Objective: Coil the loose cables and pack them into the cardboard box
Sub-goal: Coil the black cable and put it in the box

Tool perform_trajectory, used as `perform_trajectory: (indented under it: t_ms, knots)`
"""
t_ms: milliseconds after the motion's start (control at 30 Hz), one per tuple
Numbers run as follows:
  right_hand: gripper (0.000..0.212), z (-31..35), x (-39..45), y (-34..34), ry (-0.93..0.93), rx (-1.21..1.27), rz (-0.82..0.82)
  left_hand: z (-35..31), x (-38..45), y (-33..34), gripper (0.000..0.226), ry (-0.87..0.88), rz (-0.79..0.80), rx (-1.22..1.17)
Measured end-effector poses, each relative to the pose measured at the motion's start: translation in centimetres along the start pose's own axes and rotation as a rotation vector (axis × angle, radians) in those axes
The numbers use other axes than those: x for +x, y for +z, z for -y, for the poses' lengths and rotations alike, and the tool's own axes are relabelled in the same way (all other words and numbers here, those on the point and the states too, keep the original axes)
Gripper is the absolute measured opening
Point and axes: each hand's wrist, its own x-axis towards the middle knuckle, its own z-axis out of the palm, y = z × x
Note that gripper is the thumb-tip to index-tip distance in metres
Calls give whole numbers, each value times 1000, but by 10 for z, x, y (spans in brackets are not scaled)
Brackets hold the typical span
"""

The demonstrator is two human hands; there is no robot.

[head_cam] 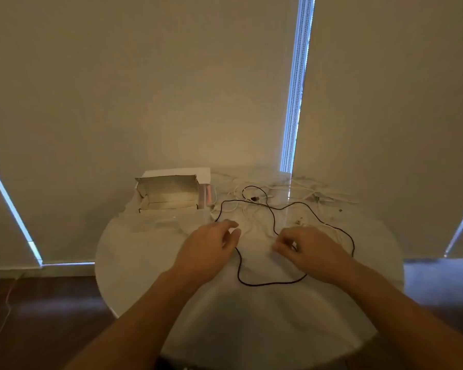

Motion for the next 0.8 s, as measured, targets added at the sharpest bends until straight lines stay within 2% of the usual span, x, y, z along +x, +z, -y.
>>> perform_trajectory:
  t_ms: [167,233,367,500,800]
  knots:
    - [29,-5,-19,4,14,48,269,6,-1,6,36,13,59,-21]
    - [31,-6,-20,1,17,91,327,6,2,4,36,16,60,-19]
    - [19,-6,-18,1,17,117,455,7,10,2,36,17,54,-25]
    - [4,0,-14,2,-28,124,458,10,12,3,37,14,50,-32]
    - [9,11,-12,3,-85,30,516,25,20,-9,37,-21,26,-17]
